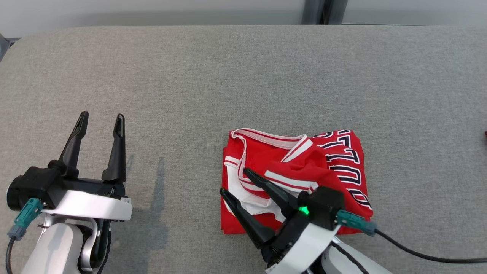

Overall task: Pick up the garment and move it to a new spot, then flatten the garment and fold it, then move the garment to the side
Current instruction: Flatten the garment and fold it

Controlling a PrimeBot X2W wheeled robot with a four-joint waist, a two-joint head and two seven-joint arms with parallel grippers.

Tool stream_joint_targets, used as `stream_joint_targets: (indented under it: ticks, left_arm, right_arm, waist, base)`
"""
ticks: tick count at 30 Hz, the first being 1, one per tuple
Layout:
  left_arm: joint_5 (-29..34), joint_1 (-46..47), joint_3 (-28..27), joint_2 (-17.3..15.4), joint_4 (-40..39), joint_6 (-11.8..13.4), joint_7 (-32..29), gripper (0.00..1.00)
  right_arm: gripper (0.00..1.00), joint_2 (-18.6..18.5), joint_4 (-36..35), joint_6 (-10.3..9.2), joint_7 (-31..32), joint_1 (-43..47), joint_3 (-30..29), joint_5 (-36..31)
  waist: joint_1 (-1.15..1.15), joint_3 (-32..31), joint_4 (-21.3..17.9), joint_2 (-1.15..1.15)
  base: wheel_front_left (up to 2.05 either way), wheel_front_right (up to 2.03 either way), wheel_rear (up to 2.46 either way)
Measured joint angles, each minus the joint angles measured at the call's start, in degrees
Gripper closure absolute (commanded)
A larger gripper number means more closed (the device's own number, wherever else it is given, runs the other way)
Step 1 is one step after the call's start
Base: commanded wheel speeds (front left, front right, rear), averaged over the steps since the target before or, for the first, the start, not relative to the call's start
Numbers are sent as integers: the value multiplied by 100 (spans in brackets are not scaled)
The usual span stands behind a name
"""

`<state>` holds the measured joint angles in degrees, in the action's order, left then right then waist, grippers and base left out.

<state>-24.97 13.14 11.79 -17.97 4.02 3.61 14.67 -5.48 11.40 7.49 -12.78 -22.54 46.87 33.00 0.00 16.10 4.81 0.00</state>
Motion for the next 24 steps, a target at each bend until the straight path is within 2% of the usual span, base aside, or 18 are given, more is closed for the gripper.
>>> stream_joint_targets:
  ticks: [5, 8, 11, 17, 24]
  left_arm:
    - [0, -20, -57, -25, -14, 54, 5, 0]
    - [1, -71, -89, -45, -24, 98, 5, 0]
    - [1, -102, -126, -60, -55, 152, 7, 0]
    - [1, -187, -155, -89, -126, 200, 7, 0]
    - [1, -216, -166, -132, -123, 201, 7, 0]
  right_arm:
    - [0, -163, -1002, 0, -145, 99, -241, 80]
    - [0, -208, -1538, 0, -190, 227, -810, 76]
    - [0, -242, -1824, 0, -197, 411, -1641, -86]
    - [0, -419, -1785, 0, -129, 772, -3410, -660]
    - [0, -945, -962, -1, 165, 1099, -4601, -1241]
  waist:
    - [0, -32, -74, 0]
    - [0, -56, -121, 0]
    - [0, -92, -164, 0]
    - [0, -152, -208, 0]
    - [0, -167, -185, 0]
  base:
    - [0, 0, 0]
    - [0, 0, 0]
    - [0, 0, 0]
    - [0, 0, 0]
    - [0, 0, 0]
